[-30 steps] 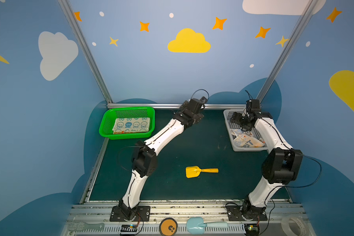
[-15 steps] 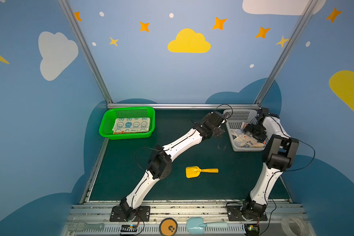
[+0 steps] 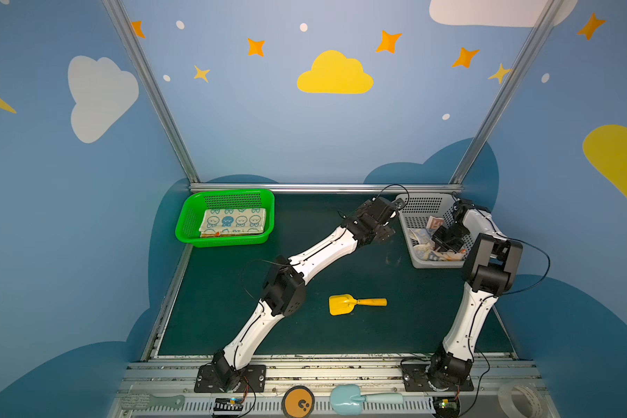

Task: Fold and stack the towels
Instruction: 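Grasp a rabbit-print towel in the white basket with the right gripper and lift it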

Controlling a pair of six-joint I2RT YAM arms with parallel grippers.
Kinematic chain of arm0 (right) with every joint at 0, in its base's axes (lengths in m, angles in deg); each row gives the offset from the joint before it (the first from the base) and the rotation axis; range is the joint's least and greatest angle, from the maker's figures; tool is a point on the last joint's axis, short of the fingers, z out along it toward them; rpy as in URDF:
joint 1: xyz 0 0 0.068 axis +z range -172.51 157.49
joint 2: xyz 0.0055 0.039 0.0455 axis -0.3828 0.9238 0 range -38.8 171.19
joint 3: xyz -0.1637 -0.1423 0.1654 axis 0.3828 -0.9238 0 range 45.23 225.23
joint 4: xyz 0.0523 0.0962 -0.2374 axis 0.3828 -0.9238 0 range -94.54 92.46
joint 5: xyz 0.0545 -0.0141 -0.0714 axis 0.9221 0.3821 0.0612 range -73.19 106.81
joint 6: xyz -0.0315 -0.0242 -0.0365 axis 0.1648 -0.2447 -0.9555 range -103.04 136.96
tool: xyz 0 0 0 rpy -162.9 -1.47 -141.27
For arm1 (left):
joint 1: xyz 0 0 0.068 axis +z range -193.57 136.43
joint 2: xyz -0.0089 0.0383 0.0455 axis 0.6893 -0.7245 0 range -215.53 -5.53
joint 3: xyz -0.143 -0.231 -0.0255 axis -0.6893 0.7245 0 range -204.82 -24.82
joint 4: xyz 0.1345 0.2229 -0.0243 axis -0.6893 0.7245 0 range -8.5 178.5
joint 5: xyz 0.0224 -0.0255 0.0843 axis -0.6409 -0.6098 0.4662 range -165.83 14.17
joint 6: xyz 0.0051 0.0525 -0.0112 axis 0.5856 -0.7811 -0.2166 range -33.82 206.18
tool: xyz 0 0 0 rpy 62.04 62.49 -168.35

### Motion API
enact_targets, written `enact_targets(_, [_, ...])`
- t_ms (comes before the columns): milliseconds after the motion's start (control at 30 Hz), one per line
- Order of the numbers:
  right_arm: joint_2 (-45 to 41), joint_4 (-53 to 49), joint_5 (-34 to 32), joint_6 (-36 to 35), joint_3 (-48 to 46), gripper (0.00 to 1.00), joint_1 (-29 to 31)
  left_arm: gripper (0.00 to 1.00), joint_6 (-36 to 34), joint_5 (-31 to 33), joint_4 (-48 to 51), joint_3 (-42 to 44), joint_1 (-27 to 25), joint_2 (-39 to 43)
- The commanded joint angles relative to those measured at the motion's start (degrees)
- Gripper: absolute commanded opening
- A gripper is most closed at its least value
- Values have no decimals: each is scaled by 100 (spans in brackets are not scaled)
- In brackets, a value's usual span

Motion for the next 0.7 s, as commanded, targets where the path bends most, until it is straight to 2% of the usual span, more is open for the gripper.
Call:
enact_targets(0, [-165,-42,196,-41,120,0,36,99,6,79,25,-93,-3,-81])
enact_targets(333, [-1222,60,625,48,73,0,80,99,49,251,-59,158,-3,188])
enact_targets(500, [-1378,-84,727,21,345,0,179,99,50,354,-188,430,4,346])
enact_targets(667, [-1461,-444,733,-88,918,0,574,99,207,388,-69,395,197,551])
